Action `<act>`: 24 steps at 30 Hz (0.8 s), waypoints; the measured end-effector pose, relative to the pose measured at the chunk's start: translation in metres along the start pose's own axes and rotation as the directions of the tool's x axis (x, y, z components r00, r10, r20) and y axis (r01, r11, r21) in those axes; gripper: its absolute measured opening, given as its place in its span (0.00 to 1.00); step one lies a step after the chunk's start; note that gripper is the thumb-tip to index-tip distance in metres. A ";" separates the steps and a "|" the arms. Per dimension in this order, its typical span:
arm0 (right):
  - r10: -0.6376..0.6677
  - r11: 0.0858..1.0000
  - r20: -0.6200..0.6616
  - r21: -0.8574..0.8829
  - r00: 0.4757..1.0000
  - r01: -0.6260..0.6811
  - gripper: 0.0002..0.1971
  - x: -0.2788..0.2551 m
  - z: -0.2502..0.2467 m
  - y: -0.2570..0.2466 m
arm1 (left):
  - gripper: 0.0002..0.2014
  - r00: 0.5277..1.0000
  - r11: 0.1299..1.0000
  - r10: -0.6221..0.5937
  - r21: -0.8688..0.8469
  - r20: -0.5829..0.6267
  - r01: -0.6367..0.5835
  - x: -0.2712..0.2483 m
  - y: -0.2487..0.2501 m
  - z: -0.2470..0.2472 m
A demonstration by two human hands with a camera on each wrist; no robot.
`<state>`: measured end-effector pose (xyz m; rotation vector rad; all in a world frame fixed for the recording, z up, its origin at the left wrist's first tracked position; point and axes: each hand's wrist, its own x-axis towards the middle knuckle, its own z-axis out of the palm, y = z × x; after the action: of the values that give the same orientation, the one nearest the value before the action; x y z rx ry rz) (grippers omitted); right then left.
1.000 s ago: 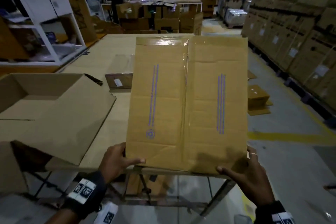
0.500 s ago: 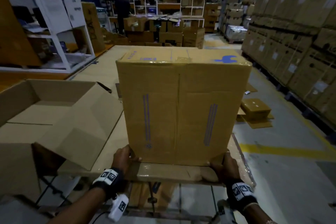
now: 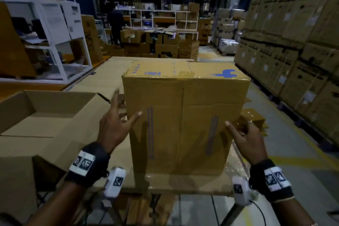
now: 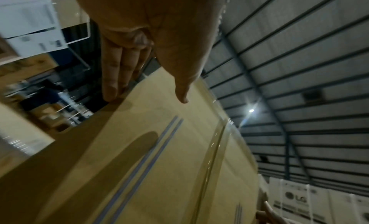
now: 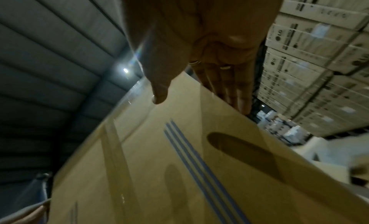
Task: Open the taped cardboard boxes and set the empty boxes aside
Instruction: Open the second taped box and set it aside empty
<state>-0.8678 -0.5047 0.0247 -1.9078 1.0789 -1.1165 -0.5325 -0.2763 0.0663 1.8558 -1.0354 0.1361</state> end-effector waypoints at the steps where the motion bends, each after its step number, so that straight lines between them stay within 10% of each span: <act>1: -0.036 0.999 -0.032 -0.009 0.999 0.036 0.39 0.008 -0.005 -0.017 | 0.50 0.999 0.999 0.028 0.018 -0.016 -0.028 0.013 0.012 -0.007; 5: -0.116 0.991 -0.118 -0.077 0.986 0.107 0.28 0.042 -0.020 -0.078 | 0.45 0.999 0.988 0.044 0.152 -0.023 -0.040 0.059 0.051 -0.022; 18: 0.117 0.976 -0.032 -0.182 0.993 -0.121 0.63 0.118 -0.034 -0.099 | 0.27 0.999 0.992 -0.025 0.127 0.020 0.023 0.095 0.071 -0.014; 24: 0.053 0.988 -0.094 -0.141 0.994 -0.066 0.49 0.085 -0.045 -0.089 | 0.25 0.991 0.992 0.123 0.038 -0.053 -0.121 0.070 0.063 -0.023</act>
<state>-0.8549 -0.5478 0.1480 -1.9374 1.2895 -1.1268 -0.5250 -0.3107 0.1572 1.8096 -1.1143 0.2773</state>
